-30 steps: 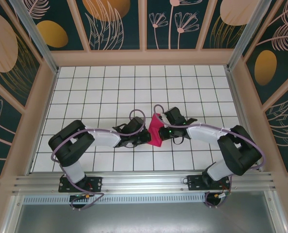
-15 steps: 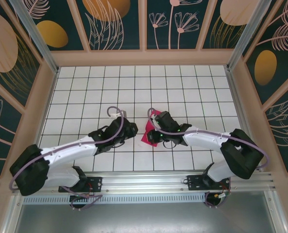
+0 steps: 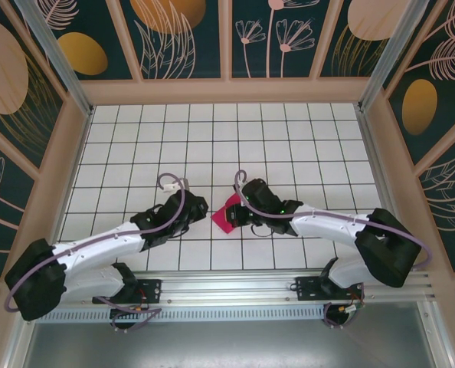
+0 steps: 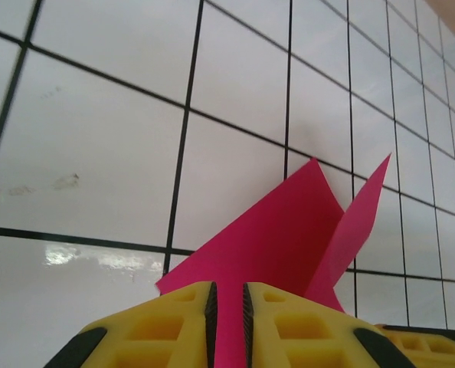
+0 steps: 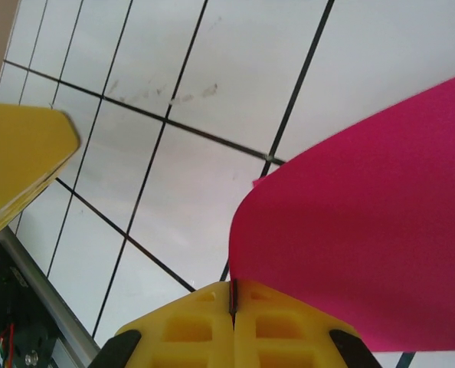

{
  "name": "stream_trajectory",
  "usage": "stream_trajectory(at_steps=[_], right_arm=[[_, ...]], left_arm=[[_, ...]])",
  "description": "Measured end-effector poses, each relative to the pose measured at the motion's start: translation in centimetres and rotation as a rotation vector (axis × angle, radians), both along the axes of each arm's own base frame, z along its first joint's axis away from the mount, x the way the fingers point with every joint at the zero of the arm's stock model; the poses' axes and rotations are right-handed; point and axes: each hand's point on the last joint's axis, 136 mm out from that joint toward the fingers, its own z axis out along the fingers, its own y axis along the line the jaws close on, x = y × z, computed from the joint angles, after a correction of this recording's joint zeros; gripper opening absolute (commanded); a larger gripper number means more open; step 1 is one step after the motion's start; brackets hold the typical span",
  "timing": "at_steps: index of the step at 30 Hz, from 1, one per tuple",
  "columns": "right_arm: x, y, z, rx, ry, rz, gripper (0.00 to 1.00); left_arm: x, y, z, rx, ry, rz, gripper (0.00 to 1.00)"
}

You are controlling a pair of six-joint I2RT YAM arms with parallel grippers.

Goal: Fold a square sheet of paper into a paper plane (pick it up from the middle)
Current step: Fold the triangle a second time at the center of the table.

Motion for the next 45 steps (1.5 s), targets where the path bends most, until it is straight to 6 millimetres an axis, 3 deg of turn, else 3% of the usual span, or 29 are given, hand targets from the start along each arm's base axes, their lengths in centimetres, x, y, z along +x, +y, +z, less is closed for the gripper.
stream_trajectory(at_steps=[6,13,15,19,28,40,45], right_arm=[[-0.9,-0.8,-1.7,-0.023,0.042,-0.012,0.00],[-1.1,-2.2,-3.4,-0.033,0.092,-0.054,0.00],[-1.0,-2.5,-3.6,-0.030,0.102,-0.067,0.00],[-0.9,-2.7,-3.7,-0.023,0.107,-0.070,0.00],[-0.5,-2.9,-3.7,-0.016,0.106,-0.078,0.00],[0.2,-5.9,-5.8,-0.145,0.111,-0.071,0.00],[1.0,-5.7,-5.7,-0.179,0.085,-0.032,0.00]], left_arm=[[-0.8,-2.8,-3.2,-0.029,0.100,-0.105,0.11],[-1.8,-4.5,-5.5,-0.071,0.177,-0.175,0.13],[-2.1,-5.1,-6.5,-0.074,0.209,-0.201,0.08],[-2.6,-5.8,-8.0,-0.076,0.263,-0.227,0.08],[-2.3,-6.1,-9.1,-0.043,0.291,-0.220,0.07],[-2.2,-6.1,-9.4,-0.019,0.285,-0.233,0.07],[-2.0,-6.3,-9.4,-0.016,0.280,-0.240,0.07]])
